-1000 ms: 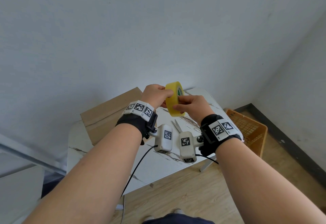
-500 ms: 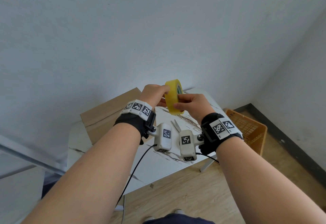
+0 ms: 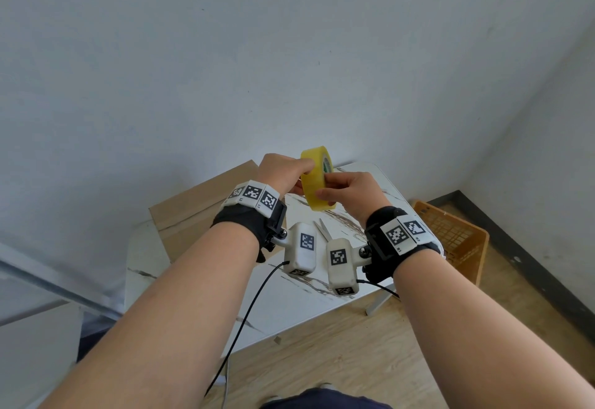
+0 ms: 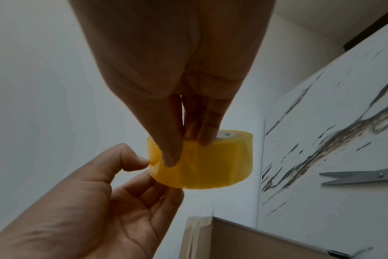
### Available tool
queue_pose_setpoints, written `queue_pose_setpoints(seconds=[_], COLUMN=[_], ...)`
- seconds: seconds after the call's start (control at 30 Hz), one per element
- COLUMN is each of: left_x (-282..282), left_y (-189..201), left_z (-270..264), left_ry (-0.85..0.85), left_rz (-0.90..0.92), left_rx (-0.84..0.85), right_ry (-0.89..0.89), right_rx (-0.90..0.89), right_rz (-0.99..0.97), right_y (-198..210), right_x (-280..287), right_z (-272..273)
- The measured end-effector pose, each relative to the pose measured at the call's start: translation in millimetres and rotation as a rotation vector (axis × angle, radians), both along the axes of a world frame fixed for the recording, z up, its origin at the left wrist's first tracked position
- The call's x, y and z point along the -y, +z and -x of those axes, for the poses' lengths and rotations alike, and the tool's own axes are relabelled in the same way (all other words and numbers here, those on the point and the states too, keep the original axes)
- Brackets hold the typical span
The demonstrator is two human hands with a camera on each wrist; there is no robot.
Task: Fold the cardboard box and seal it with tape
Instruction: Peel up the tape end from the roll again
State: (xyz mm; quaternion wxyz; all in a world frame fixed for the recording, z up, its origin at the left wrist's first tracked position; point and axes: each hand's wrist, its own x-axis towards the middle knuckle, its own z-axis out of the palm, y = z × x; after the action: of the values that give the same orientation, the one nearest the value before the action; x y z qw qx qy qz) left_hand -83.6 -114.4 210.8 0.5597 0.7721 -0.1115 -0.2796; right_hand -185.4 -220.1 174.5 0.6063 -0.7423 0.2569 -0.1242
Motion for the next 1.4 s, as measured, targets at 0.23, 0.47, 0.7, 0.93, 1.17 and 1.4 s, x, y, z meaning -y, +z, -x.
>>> queue_pose_setpoints(seconds=[0.23,0.47,0.7,0.93,1.17,1.4], left_x=[0,2,0,-3,0,0], left_y=[0,-4,-9,0,-2,-4], left_z=[2,3,-3,-2,2,-2], left_ry=[-0.012,0.006,-0.008,-0.007,0.024,0.007], left_rz=[0.034,0.011,0.058,0.101,0.042,0.026], left_rx=[-0.046,-0.045,-0.079,-0.173,-0.082,-0.103], right_ry=[-0.010,-0.023,-0.010,-0.001,-0.006,0.004], right_rx=[0.017,0.002,0.001,-0.004,0.001,-0.007], right_rz=[-0.025,-0.019,-0.026,-0.002,0.009,-0.009], right_y=[-1,-5,-6,-3,1,-2], right_x=[0,0,2,1,-3,-2], right_z=[1,3,4,5,7,8])
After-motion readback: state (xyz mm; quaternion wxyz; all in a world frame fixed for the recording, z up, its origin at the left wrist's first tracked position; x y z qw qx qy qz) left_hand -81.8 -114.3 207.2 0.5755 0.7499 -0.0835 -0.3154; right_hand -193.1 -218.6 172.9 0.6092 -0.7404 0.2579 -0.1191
